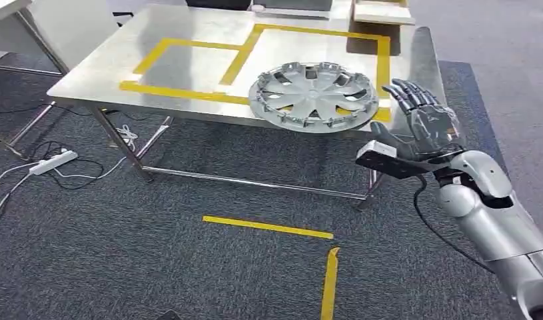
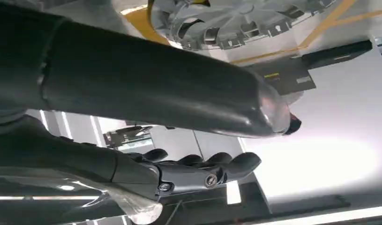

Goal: Take the parts from the cabinet and place them on the table.

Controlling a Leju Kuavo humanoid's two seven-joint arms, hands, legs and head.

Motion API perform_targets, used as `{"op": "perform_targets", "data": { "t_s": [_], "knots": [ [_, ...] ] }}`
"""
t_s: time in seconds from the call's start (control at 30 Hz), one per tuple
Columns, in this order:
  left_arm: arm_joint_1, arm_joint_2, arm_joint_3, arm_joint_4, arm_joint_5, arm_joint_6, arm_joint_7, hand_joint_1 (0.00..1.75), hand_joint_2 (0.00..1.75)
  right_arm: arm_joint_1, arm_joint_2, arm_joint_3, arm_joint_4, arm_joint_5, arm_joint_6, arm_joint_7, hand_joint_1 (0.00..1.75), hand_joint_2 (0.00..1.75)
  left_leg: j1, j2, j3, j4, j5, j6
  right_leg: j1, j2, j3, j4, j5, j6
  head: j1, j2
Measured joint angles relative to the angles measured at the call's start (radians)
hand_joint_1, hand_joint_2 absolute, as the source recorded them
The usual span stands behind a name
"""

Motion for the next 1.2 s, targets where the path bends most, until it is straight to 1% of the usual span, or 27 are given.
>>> {"op": "perform_targets", "data": {
  "t_s": [0.03,0.07,0.1,0.17,0.2,0.23,0.33,0.37,0.4,0.43,0.5,0.53,0.57,0.6,0.63,0.67,0.7,0.87,0.9,0.93,0.97,1.0,1.07,1.1,1.13,1.17,1.2],
  "knots": [
    [0.000,0.000,0.000,0.000,0.000,0.000,0.000,0.00,0.00,0.008,0.000,0.000,0.000,0.003,0.000,0.000,0.00,0.00,-0.001,-0.001,-0.003,0.000,0.002,0.002,0.000,0.000,-0.028,0.066,-0.020,0.002,0.001,0.000],
    [0.001,0.000,0.000,0.000,0.000,0.000,0.002,0.00,0.00,0.015,0.000,0.001,0.000,0.007,0.000,0.002,0.00,0.00,-0.002,-0.003,-0.005,0.001,0.005,0.001,0.000,0.000,-0.035,0.087,-0.017,0.003,0.000,0.000],
    [0.002,0.000,0.000,0.000,0.000,0.000,0.003,0.00,0.00,0.019,0.000,0.001,0.000,0.011,-0.001,0.003,0.00,0.00,-0.002,-0.005,-0.007,0.002,0.007,0.000,0.000,0.000,-0.018,0.062,0.007,0.002,0.001,0.000],
    [0.001,0.000,0.000,0.000,0.000,0.000,0.003,0.00,0.00,0.019,0.000,0.000,-0.002,0.013,-0.003,0.003,0.00,0.00,-0.002,-0.011,-0.008,0.006,0.009,-0.003,0.000,0.003,0.072,-0.100,0.090,-0.002,0.001,0.000],
    [0.000,0.000,0.000,0.000,0.000,0.000,0.003,0.00,0.00,0.019,-0.001,-0.001,-0.003,0.014,-0.005,0.003,0.00,0.00,-0.002,-0.013,-0.010,0.009,0.009,-0.004,-0.001,0.015,0.119,-0.185,0.117,-0.005,0.001,0.000],
    [-0.002,0.000,0.000,0.000,0.000,0.000,0.003,0.00,0.00,0.018,-0.001,-0.001,-0.003,0.014,-0.005,0.003,0.00,0.00,-0.009,-0.015,-0.017,0.014,0.011,-0.010,0.001,0.023,0.142,-0.209,0.104,-0.006,0.000,0.000],
    [0.000,0.000,0.000,0.000,0.000,0.000,0.002,0.00,0.00,0.030,-0.003,-0.007,-0.015,0.014,-0.008,0.005,0.00,0.00,-0.006,-0.021,-0.035,0.016,0.025,-0.028,0.003,0.018,0.129,-0.212,0.104,-0.013,0.000,0.000],
    [0.003,0.001,0.000,0.000,0.000,0.001,0.000,0.00,0.00,0.034,-0.004,-0.009,-0.021,0.014,-0.009,0.004,0.00,0.00,-0.009,-0.023,-0.036,0.020,0.026,-0.031,-0.002,0.015,0.127,-0.217,0.110,-0.021,-0.002,0.000],
    [0.005,0.006,0.000,0.000,0.000,0.003,-0.001,0.00,0.00,0.039,-0.005,-0.012,-0.029,0.015,-0.010,0.003,0.00,0.00,-0.007,-0.021,-0.041,0.031,0.011,-0.034,-0.006,0.006,0.129,-0.221,0.116,-0.030,-0.002,0.000],
    [0.005,0.006,0.000,0.000,0.001,0.004,-0.003,0.00,0.00,0.046,-0.007,-0.014,-0.038,0.017,-0.012,0.002,0.00,0.00,-0.007,-0.015,-0.054,0.063,-0.021,-0.040,-0.006,0.003,0.127,-0.221,0.118,-0.034,-0.006,0.000],
    [0.005,0.006,0.000,0.000,0.001,0.004,-0.006,0.00,0.00,0.067,-0.017,-0.016,-0.056,0.018,-0.015,0.000,0.00,0.00,-0.001,-0.012,-0.112,0.219,-0.109,-0.049,-0.004,-0.011,0.122,-0.221,0.122,-0.041,-0.007,0.000],
    [0.007,0.006,0.000,0.000,0.001,0.004,-0.008,0.00,0.00,0.080,-0.021,-0.017,-0.063,0.019,-0.016,0.000,0.00,0.00,0.000,-0.012,-0.135,0.285,-0.136,-0.052,-0.002,-0.019,0.118,-0.220,0.124,-0.043,-0.006,0.000],
    [0.010,0.006,0.000,0.000,0.000,0.005,-0.011,0.00,0.00,0.092,-0.025,-0.018,-0.071,0.020,-0.017,0.000,0.00,0.00,0.001,-0.012,-0.140,0.313,-0.142,-0.053,-0.001,-0.025,0.114,-0.218,0.125,-0.043,-0.007,0.000],
    [0.011,0.006,0.000,0.000,-0.001,0.006,-0.013,0.00,0.00,0.105,-0.028,-0.021,-0.079,0.022,-0.018,0.000,0.00,0.00,0.001,-0.012,-0.125,0.298,-0.128,-0.052,0.000,-0.032,0.110,-0.216,0.127,-0.043,-0.008,0.000],
    [0.012,0.006,0.000,0.000,-0.002,0.007,-0.014,0.00,0.00,0.115,-0.032,-0.025,-0.087,0.023,-0.021,0.000,0.00,0.00,0.000,-0.010,-0.093,0.247,-0.100,-0.049,0.001,-0.039,0.107,-0.215,0.128,-0.042,-0.007,0.000],
    [0.012,0.007,0.000,0.000,-0.004,0.008,-0.016,0.00,0.00,0.124,-0.038,-0.031,-0.098,0.026,-0.024,0.000,0.00,0.00,-0.001,-0.001,-0.047,0.169,-0.065,-0.044,0.002,-0.046,0.105,-0.213,0.129,-0.041,-0.007,0.000],
    [0.012,0.008,0.000,0.000,-0.004,0.009,-0.016,0.00,0.00,0.130,-0.042,-0.036,-0.107,0.027,-0.028,0.000,0.00,0.00,-0.003,0.016,0.004,0.084,-0.035,-0.038,0.002,-0.054,0.105,-0.213,0.130,-0.039,-0.007,0.000],
    [0.012,0.008,0.000,0.000,-0.004,0.009,-0.017,0.00,0.00,0.131,-0.042,-0.037,-0.108,0.028,-0.028,0.000,0.00,0.00,-0.003,0.021,0.013,0.070,-0.031,-0.037,0.002,-0.055,0.105,-0.213,0.130,-0.039,-0.007,0.000],
    [0.010,0.007,0.000,0.000,-0.004,0.009,-0.018,0.00,0.00,0.134,-0.047,-0.043,-0.116,0.029,-0.031,0.000,0.00,0.00,-0.012,0.056,0.034,0.024,-0.042,-0.032,0.007,-0.061,0.104,-0.210,0.131,-0.035,-0.007,0.000],
    [0.012,0.007,0.000,0.000,-0.004,0.010,-0.018,0.00,0.00,0.139,-0.055,-0.047,-0.127,0.029,-0.033,0.000,0.00,0.00,-0.018,0.037,0.022,0.020,-0.030,-0.016,0.008,-0.080,0.099,-0.210,0.137,-0.023,-0.006,0.000],
    [0.014,0.007,0.000,0.000,-0.004,0.011,-0.018,0.00,0.00,0.146,-0.060,-0.049,-0.137,0.029,-0.034,0.000,0.00,0.00,-0.010,0.015,0.016,0.005,-0.007,0.006,0.002,-0.041,0.076,-0.180,0.103,-0.005,-0.003,0.000],
    [0.012,0.009,0.000,0.000,-0.004,0.014,-0.018,0.00,0.00,0.147,-0.065,-0.050,-0.138,0.029,-0.034,0.000,0.00,0.00,-0.011,0.009,0.010,0.005,-0.002,0.013,0.000,-0.016,0.050,-0.117,0.060,-0.003,-0.002,0.000],
    [0.011,0.008,0.000,0.000,-0.004,0.015,-0.018,0.00,0.00,0.161,-0.070,-0.057,-0.143,0.029,-0.035,-0.001,0.00,0.00,-0.012,-0.008,0.000,0.005,0.004,0.017,0.000,-0.002,-0.014,0.040,-0.013,-0.001,-0.002,0.000],
    [0.012,0.008,0.000,0.000,-0.004,0.015,-0.018,0.00,0.00,0.171,-0.071,-0.060,-0.146,0.030,-0.035,-0.001,0.00,0.00,-0.013,-0.017,-0.005,0.006,0.007,0.016,0.000,-0.001,-0.032,0.084,-0.025,0.000,-0.003,0.000],
    [0.014,0.009,0.000,0.000,-0.004,0.015,-0.018,0.00,0.00,0.183,-0.073,-0.064,-0.151,0.031,-0.036,-0.002,0.00,0.00,-0.013,-0.029,-0.008,0.006,0.011,0.014,0.000,0.000,-0.026,0.080,-0.012,0.000,-0.002,0.000],
    [0.016,0.009,0.000,0.000,-0.004,0.016,-0.018,0.00,0.00,0.189,-0.076,-0.067,-0.156,0.032,-0.035,-0.002,0.00,0.00,-0.012,-0.039,-0.010,0.007,0.013,0.012,0.000,0.001,0.000,0.035,0.018,-0.001,-0.002,0.000],
    [0.017,0.010,0.000,0.000,-0.004,0.016,-0.018,0.00,0.00,0.192,-0.079,-0.071,-0.162,0.032,-0.036,-0.002,0.00,0.00,-0.012,-0.049,-0.012,0.009,0.015,0.010,-0.001,0.005,0.046,-0.045,0.059,-0.003,-0.002,0.000]
  ]
}}
